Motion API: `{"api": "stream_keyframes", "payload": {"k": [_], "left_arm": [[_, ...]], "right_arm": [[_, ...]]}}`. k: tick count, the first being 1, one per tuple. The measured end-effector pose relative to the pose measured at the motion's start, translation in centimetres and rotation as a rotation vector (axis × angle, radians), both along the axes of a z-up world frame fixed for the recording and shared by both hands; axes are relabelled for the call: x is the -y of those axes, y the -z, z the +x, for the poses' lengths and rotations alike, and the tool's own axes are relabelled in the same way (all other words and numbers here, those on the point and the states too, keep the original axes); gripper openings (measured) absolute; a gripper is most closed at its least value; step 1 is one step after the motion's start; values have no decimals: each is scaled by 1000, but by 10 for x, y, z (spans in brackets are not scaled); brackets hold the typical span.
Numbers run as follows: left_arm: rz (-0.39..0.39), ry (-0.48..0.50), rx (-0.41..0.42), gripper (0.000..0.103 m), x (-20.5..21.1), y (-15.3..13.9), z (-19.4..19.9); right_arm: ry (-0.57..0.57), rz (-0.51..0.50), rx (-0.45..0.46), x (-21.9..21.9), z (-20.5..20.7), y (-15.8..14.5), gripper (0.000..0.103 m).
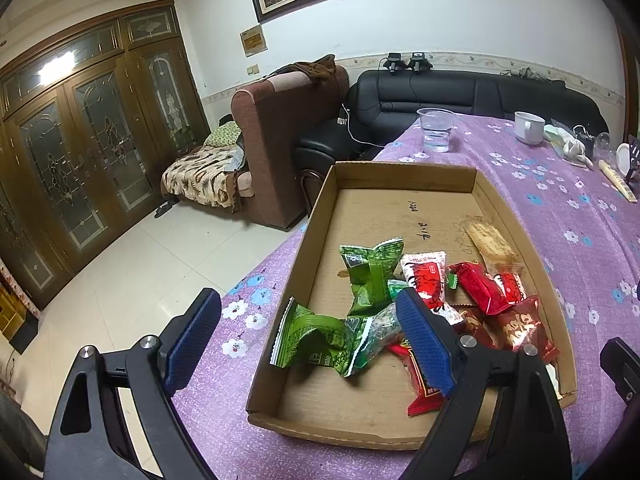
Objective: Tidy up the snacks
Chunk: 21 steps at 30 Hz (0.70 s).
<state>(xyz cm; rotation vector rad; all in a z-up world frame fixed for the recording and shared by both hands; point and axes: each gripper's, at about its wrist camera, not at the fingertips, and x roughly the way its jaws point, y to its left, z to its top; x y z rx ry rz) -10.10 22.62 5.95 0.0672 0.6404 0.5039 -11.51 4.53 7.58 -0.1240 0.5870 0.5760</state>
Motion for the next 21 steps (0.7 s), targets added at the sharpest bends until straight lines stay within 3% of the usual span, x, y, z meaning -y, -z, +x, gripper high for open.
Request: {"api": "stream_keyframes", "payload": {"k": [21], "left_arm": [[30, 1, 21, 90, 8, -10, -6]], "right_arm": [[17, 6, 9, 5, -1, -6, 85]]}}
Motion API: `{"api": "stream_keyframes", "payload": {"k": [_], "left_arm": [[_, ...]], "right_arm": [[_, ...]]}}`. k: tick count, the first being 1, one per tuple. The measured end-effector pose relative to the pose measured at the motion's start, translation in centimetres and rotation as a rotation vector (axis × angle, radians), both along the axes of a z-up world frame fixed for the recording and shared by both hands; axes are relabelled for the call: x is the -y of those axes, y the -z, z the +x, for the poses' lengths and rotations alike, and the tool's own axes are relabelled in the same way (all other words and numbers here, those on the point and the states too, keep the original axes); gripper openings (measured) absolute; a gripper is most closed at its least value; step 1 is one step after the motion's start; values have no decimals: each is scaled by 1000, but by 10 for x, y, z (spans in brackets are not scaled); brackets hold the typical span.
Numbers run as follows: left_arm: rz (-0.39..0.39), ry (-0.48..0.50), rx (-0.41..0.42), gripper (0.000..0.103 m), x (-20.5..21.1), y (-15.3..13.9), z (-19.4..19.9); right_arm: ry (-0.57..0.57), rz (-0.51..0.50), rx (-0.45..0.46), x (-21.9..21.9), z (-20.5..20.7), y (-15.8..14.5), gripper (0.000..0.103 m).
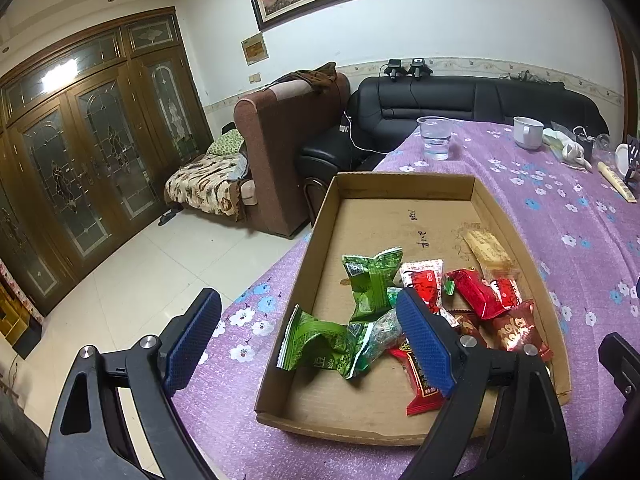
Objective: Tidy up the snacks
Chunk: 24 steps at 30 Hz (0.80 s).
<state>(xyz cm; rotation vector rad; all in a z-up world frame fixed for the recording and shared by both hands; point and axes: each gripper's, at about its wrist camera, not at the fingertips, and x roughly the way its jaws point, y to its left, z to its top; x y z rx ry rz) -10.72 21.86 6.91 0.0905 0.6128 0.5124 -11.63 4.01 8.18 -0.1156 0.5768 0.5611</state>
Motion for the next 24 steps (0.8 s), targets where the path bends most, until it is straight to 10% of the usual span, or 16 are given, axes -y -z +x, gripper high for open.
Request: {"api": "stream_keyframes", "payload": {"k": [16, 24], "left_arm": [[26, 156, 45, 90, 64, -33, 8], [-107, 417, -100, 90, 134, -19, 33]], "right_arm": [[139, 51, 23, 83, 3, -35, 85], [315, 77, -79, 147, 20, -19, 85]]}}
